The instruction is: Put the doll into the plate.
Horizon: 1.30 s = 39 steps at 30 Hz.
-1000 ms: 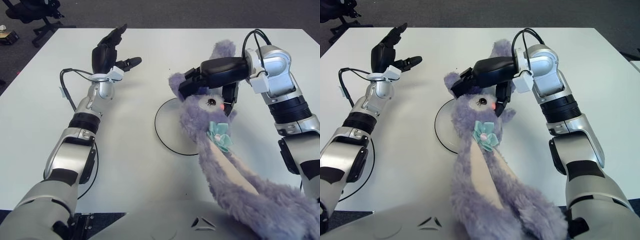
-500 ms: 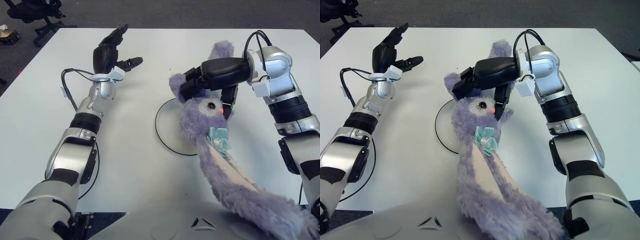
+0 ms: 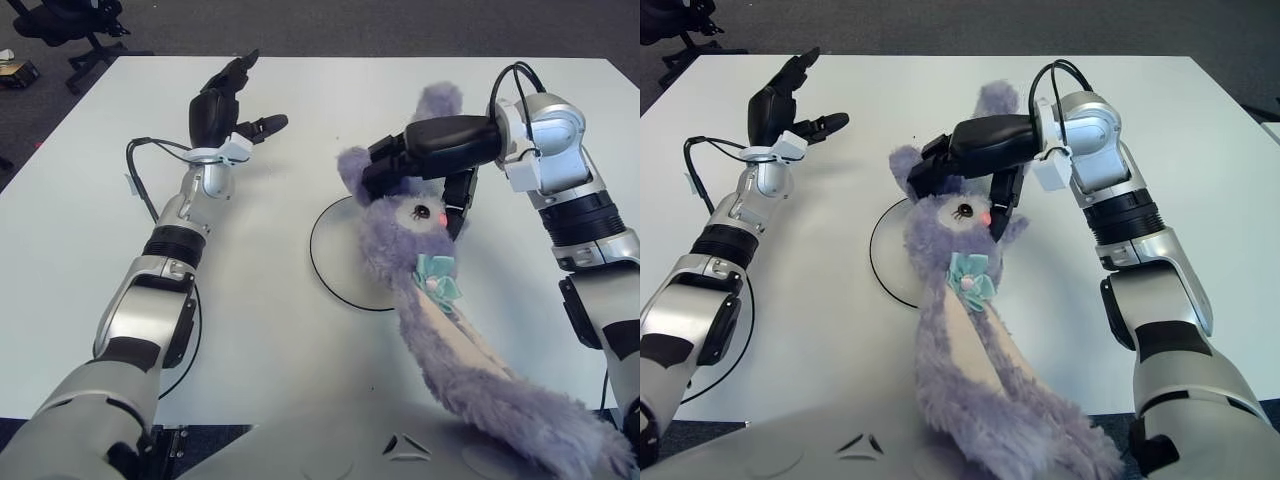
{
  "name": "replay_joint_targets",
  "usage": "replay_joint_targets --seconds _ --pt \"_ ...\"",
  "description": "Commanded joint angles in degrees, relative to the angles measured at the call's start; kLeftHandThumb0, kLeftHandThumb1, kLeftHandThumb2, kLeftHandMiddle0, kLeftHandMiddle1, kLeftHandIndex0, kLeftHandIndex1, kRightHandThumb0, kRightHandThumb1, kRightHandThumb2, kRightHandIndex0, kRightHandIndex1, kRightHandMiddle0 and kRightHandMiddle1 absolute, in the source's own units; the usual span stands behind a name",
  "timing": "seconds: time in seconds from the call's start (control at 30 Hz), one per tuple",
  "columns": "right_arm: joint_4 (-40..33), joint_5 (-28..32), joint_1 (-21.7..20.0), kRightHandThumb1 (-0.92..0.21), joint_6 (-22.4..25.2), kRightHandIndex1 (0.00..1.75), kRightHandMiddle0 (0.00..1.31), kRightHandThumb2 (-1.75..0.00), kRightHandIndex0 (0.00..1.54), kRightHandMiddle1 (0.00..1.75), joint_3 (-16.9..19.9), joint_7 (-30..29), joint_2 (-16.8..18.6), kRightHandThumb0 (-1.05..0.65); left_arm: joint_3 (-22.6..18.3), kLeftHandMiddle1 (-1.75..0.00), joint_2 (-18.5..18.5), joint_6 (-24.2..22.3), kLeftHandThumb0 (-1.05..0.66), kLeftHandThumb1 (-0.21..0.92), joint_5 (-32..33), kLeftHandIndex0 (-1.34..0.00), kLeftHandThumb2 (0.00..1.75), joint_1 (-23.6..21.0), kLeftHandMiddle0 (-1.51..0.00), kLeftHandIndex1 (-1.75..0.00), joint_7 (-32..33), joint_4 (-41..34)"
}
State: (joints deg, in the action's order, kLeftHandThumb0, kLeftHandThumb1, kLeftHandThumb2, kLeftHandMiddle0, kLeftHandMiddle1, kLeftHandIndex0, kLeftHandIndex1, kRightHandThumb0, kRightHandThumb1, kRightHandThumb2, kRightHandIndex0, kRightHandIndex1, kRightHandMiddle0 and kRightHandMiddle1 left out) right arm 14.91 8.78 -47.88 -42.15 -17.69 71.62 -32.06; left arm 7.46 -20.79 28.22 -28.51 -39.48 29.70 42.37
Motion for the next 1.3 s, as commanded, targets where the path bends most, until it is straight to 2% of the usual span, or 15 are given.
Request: replay_joint_targets --seconds 0.0,0.23,0.5,0.63,0.77,0.87,1.13,1.27 --pt "-0.3 1.9 0.76 -0.92 1.33 0.01 0.37 -0.13 0.44 0.15 0.28 0.62 -0.15 -0.2 0.04 -0.01 0.0 -0.32 -0.24 0.92 -0.15 -0.47 0.17 0.51 -0.58 -0.32 -0.16 -0.67" --pt "-1.09 3.0 1.01 -0.92 5.31 0.0 0.41 -0.14 0.43 0.09 1.36 -0.53 0.28 -0.17 0.04 -0.01 0.11 -0.24 -0.24 0.92 -0.11 -0.47 0.17 0.51 -0.58 -0.33 -0.21 -0.59" --pt "-0.97 4.72 1.2 -0.92 7.67 0.0 0.41 -0.16 0.43 0.06 3.34 -1.7 1.79 -0.1 0.16 -0.01 0.3 0.0 -0.24 0.92 -0.17 -0.46 0.16 0.18 -0.58 -0.33 -0.01 0.19" --pt "-1.87 5.74 1.4 -0.92 10.41 0.0 0.31 -0.18 0.31 0.02 4.52 -2.07 1.68 -0.06 0.21 -0.01 0.38 0.11 -0.24 0.92 -0.16 -0.46 0.16 0.0 -0.58 -0.34 -0.01 0.48" --pt "-4.08 6.48 1.94 -0.92 14.87 0.0 0.18 -0.22 0.13 0.0 5.58 -3.07 1.61 -0.11 0.27 -0.01 0.5 0.31 -0.24 0.92 -0.13 -0.46 0.16 -0.27 -0.58 -0.34 -0.04 0.94" --pt "-5.56 7.37 2.27 -0.92 17.47 0.0 0.1 -0.25 0.04 0.0 6.25 -3.44 1.85 -0.13 0.35 -0.01 0.61 0.68 -0.24 0.92 -0.05 -0.45 0.16 -0.59 -0.58 -0.34 -0.1 1.57" --pt "-10.03 9.42 3.06 -0.92 21.62 0.0 0.05 -0.28 0.0 0.0 8.08 -3.57 1.42 -0.13 0.53 -0.01 0.78 1.46 -0.24 0.92 -0.04 -0.45 0.17 -1.13 -0.58 -0.34 -0.08 2.64" --pt "-10.69 8.39 3.22 -0.92 21.41 0.0 0.05 -0.29 0.0 0.0 8.61 -4.29 1.48 -0.14 0.59 -0.01 0.84 1.56 -0.24 0.92 -0.06 -0.44 0.17 -1.21 -0.58 -0.34 -0.05 2.87"
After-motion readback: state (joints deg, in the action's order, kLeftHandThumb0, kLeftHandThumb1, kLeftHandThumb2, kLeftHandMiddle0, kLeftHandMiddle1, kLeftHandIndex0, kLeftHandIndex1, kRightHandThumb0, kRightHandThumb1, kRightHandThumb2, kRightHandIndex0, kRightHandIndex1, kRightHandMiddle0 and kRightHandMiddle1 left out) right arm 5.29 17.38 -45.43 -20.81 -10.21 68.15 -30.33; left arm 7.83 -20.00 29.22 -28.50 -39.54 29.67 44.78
